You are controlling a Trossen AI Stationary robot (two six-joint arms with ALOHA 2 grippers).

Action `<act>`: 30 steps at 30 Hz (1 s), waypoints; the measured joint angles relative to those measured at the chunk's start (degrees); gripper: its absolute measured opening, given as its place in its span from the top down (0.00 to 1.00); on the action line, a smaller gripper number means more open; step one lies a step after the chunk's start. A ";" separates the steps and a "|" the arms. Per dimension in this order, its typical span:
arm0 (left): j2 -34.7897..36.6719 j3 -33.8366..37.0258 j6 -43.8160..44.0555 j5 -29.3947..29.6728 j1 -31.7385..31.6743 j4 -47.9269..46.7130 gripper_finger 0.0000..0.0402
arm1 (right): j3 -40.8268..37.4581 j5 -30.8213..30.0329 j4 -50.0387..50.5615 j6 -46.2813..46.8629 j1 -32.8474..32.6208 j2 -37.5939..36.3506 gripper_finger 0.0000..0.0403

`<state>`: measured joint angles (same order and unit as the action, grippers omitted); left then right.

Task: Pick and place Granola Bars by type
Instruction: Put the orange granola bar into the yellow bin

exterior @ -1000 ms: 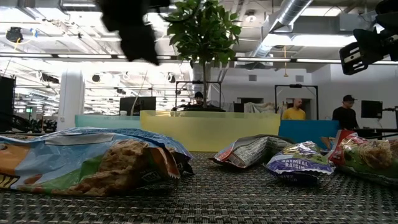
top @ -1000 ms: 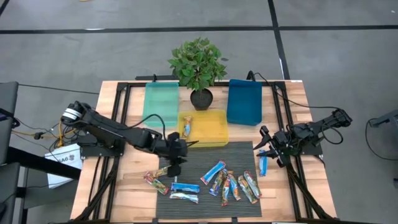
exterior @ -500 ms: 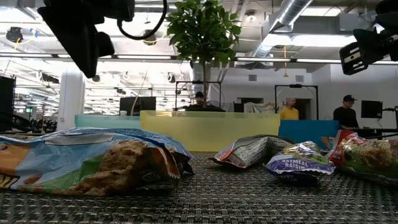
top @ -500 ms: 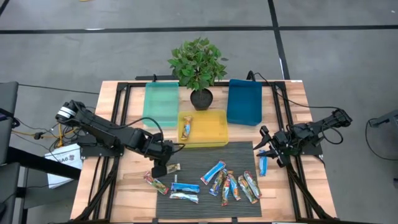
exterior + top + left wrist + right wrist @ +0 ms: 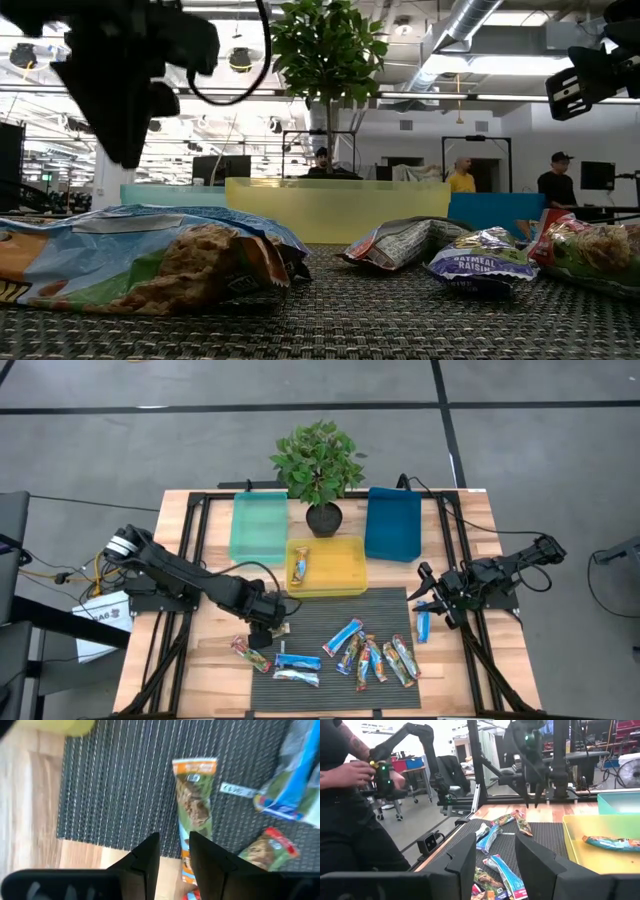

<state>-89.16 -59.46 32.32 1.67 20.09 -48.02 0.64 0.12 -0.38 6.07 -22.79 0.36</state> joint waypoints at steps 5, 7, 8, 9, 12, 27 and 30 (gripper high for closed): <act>-4.36 0.00 0.23 -2.55 0.54 0.20 0.76 | 0.00 0.00 0.00 0.00 -0.01 -0.02 0.68; -5.60 0.00 1.56 -4.00 0.56 0.67 0.76 | 0.00 0.00 -0.01 0.00 0.00 -0.02 0.68; -5.99 0.00 2.53 -4.68 0.56 0.98 0.76 | 0.00 0.00 0.00 0.00 0.01 -0.02 0.68; -6.28 0.00 3.81 -4.87 0.56 1.33 0.76 | 0.00 0.00 0.00 0.00 0.00 0.00 0.68; -6.58 0.00 8.55 -4.86 0.55 1.83 0.75 | 0.00 0.00 0.00 0.01 -0.01 -0.02 0.68; -6.58 0.00 11.13 -6.38 0.53 2.67 0.51 | 0.00 0.00 0.00 0.01 -0.01 -0.01 0.68; -6.58 0.00 11.10 -5.17 0.53 2.65 0.49 | 0.00 0.00 0.00 0.00 -0.01 -0.02 0.68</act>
<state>-95.74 -59.46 43.42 -3.50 20.62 -45.36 0.64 0.12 -0.38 6.07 -22.81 0.34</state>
